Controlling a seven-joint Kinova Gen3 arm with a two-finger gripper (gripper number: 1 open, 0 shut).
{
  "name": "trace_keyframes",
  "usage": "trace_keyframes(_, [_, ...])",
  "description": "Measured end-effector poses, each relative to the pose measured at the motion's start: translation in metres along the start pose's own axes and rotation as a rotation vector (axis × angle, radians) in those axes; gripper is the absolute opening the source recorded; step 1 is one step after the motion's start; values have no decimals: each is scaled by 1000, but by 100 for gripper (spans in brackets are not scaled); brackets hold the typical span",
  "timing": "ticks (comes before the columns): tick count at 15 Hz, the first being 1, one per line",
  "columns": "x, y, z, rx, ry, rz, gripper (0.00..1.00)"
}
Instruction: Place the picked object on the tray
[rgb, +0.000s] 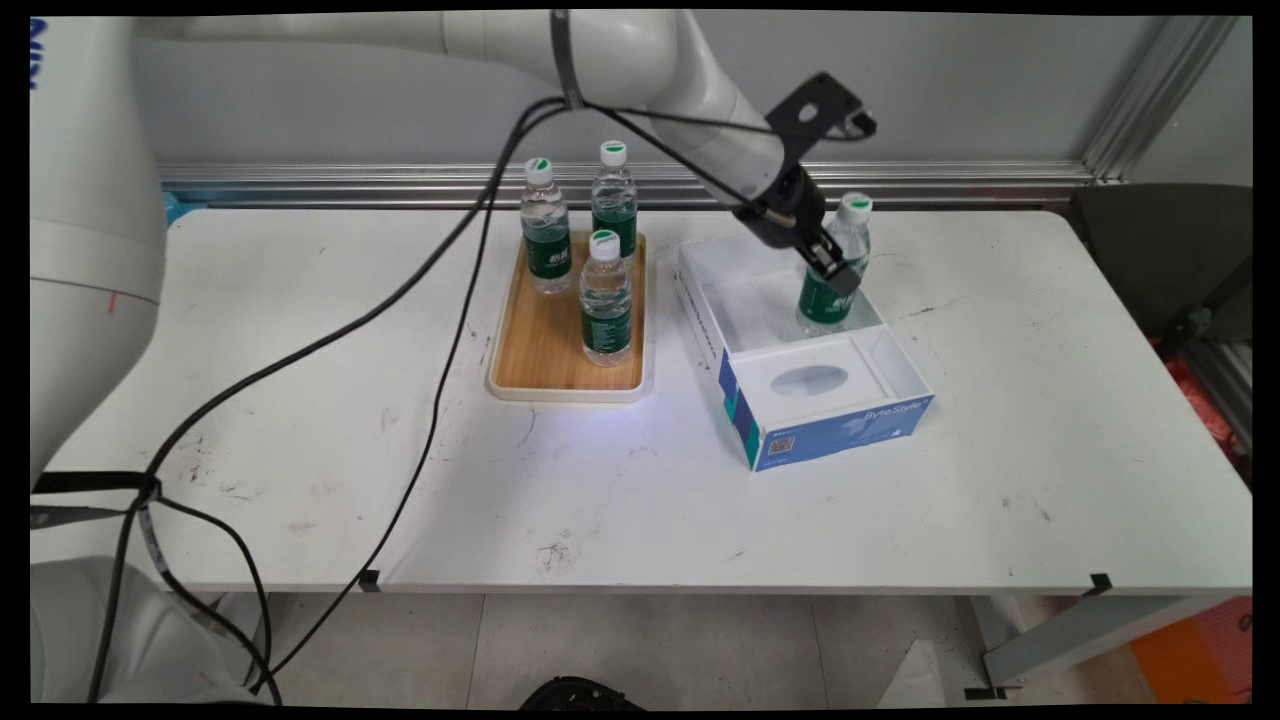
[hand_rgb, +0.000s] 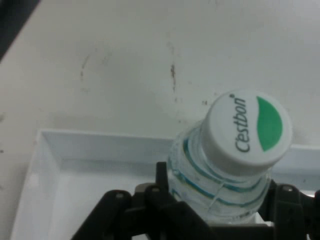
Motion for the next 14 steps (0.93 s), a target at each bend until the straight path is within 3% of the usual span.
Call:
trace_keyframes(8, [21, 7, -95, 42, 62, -23, 0])
trace_keyframes(14, [8, 0, -165, 76, 62, -10, 0])
